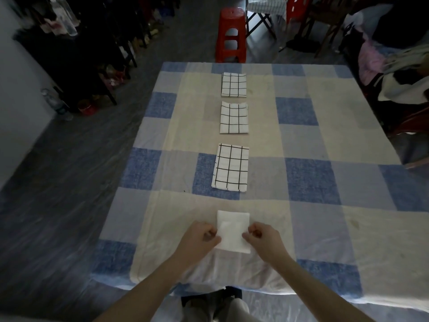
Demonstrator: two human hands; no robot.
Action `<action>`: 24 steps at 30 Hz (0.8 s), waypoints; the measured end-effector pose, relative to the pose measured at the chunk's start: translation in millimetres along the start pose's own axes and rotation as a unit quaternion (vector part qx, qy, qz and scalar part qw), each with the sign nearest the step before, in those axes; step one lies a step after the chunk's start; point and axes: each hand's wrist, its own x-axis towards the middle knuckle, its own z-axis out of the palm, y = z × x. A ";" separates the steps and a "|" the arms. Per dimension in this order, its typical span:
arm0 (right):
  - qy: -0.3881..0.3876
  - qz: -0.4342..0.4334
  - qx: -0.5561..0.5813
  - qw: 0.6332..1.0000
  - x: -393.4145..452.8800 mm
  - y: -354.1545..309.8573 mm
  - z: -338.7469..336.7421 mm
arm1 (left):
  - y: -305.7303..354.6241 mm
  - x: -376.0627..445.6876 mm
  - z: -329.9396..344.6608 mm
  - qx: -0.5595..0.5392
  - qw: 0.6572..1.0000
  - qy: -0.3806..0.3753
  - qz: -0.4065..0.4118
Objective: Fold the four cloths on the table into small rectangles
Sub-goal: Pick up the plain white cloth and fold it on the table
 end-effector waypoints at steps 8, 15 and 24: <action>0.057 -0.008 0.005 0.998 19.1 -6.0 2.4 | 8.8 10.7 8.5 -0.040 0.997 0.047 -0.056; 0.071 0.004 -0.092 0.993 29.4 -11.9 4.9 | 14.5 18.1 14.6 0.091 0.992 0.081 -0.026; 0.087 -0.002 -0.143 0.986 34.9 -12.5 17.6 | -9.2 15.5 38.0 0.306 0.913 0.026 0.267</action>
